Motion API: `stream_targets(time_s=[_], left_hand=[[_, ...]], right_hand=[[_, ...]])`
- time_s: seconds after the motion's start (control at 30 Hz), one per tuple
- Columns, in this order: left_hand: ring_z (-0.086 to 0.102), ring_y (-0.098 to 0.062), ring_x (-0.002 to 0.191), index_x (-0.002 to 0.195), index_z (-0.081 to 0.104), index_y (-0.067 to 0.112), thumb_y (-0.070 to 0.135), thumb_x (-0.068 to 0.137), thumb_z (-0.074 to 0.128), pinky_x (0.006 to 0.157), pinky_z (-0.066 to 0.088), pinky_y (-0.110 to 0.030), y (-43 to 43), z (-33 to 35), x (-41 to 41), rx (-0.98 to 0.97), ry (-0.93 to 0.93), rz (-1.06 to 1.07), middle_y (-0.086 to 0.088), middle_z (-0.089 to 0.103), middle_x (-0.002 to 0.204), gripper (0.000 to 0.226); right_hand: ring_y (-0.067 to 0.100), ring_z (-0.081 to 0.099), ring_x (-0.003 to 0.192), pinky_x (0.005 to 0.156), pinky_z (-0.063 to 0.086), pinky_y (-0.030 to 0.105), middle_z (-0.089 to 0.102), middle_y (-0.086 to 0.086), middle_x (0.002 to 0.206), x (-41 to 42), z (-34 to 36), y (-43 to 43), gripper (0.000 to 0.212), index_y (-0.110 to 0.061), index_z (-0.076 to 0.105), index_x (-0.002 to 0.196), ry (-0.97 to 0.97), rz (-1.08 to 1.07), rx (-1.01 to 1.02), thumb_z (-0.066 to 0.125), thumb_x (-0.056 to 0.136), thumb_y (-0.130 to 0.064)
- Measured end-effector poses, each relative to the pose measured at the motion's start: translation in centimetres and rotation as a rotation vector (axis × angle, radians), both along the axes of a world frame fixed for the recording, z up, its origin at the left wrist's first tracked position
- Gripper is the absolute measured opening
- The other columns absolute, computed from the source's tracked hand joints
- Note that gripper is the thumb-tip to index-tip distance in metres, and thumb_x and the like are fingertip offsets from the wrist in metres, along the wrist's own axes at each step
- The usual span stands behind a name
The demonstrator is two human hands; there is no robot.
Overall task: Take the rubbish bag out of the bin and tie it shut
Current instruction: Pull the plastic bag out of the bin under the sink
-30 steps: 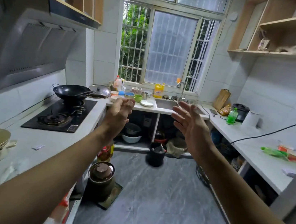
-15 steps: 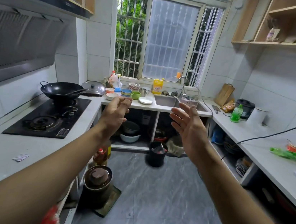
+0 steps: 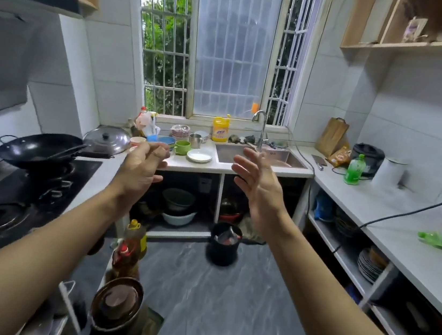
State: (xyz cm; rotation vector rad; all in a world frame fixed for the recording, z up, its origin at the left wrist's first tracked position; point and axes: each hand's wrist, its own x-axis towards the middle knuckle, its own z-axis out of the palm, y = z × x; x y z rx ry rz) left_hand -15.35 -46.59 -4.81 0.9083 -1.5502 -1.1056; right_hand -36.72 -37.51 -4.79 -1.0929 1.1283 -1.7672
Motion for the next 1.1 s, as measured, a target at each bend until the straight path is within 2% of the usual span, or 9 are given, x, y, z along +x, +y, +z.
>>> stream_targets(time_s=[0.07,0.17,0.3,0.47,0.7,0.87,1.0,1.1], left_hand=[[0.059,-0.024,0.115,0.116,0.057,0.028,0.045,0.097,0.047,0.086,0.049,-0.036,-2.3,0.0,-2.0,-0.003,0.008,0.0,-0.006,0.062,0.126,0.027],[0.059,-0.024,0.116,0.126,0.054,0.017,0.042,0.1,0.045,0.087,0.05,-0.037,-4.6,0.2,-4.3,0.016,0.014,0.008,-0.007,0.061,0.127,0.037],[0.06,-0.024,0.115,0.119,0.058,0.018,0.04,0.1,0.047,0.089,0.051,-0.044,-7.3,0.8,-7.1,0.005,0.042,0.015,-0.004,0.064,0.12,0.031],[0.06,-0.025,0.115,0.123,0.056,0.019,0.038,0.101,0.045,0.089,0.051,-0.042,-11.0,0.3,-10.6,0.012,0.026,-0.019,-0.008,0.062,0.125,0.031],[0.062,-0.025,0.113,0.124,0.056,0.017,0.033,0.1,0.05,0.078,0.051,-0.033,-18.4,-1.8,-14.8,0.037,0.064,-0.07,-0.006,0.063,0.122,0.03],[0.061,-0.019,0.107,0.125,0.056,0.015,0.041,0.098,0.051,0.078,0.05,-0.03,-25.4,-3.1,-17.4,0.065,0.1,-0.1,-0.008,0.062,0.127,0.038],[0.061,-0.018,0.106,0.123,0.058,0.016,0.042,0.096,0.054,0.079,0.05,-0.033,-32.5,-2.7,-19.6,0.069,0.12,-0.144,-0.007,0.062,0.126,0.037],[0.062,-0.017,0.104,0.122,0.059,0.016,0.039,0.097,0.052,0.079,0.051,-0.033,-36.0,-2.7,-20.9,0.069,0.14,-0.167,-0.005,0.063,0.123,0.034]], right_hand=[[0.021,0.059,0.123,0.113,0.039,0.044,0.063,0.007,0.131,-2.4,-0.1,-2.0,0.045,-0.02,0.056,0.13,0.003,-0.02,0.004,0.028,0.105,-0.046],[0.021,0.059,0.123,0.112,0.04,0.044,0.064,0.006,0.131,-5.4,0.1,-3.9,0.047,-0.02,0.057,0.13,0.028,-0.029,0.004,0.029,0.104,-0.048],[0.019,0.061,0.122,0.107,0.043,0.04,0.065,0.005,0.131,-8.6,0.4,-6.1,0.059,-0.017,0.056,0.134,0.032,-0.058,-0.035,0.034,0.096,-0.057],[0.02,0.061,0.122,0.107,0.043,0.041,0.065,0.005,0.13,-11.7,-0.1,-8.8,0.051,-0.019,0.057,0.131,0.035,-0.093,-0.029,0.031,0.102,-0.051],[0.021,0.062,0.119,0.108,0.043,0.041,0.067,0.007,0.127,-15.0,-2.0,-14.9,0.047,-0.021,0.061,0.126,0.009,-0.133,0.025,0.033,0.102,-0.05],[0.02,0.062,0.117,0.105,0.043,0.039,0.068,0.006,0.125,-17.1,-2.3,-21.1,0.045,-0.019,0.061,0.124,0.008,-0.173,0.038,0.032,0.104,-0.047],[0.017,0.064,0.113,0.1,0.044,0.035,0.067,0.007,0.125,-18.8,-2.2,-27.1,0.05,-0.015,0.059,0.131,0.012,-0.227,0.07,0.032,0.104,-0.047],[0.019,0.063,0.117,0.102,0.045,0.036,0.066,0.008,0.129,-19.6,-2.3,-30.0,0.048,-0.018,0.059,0.132,0.029,-0.252,0.088,0.034,0.103,-0.047]])
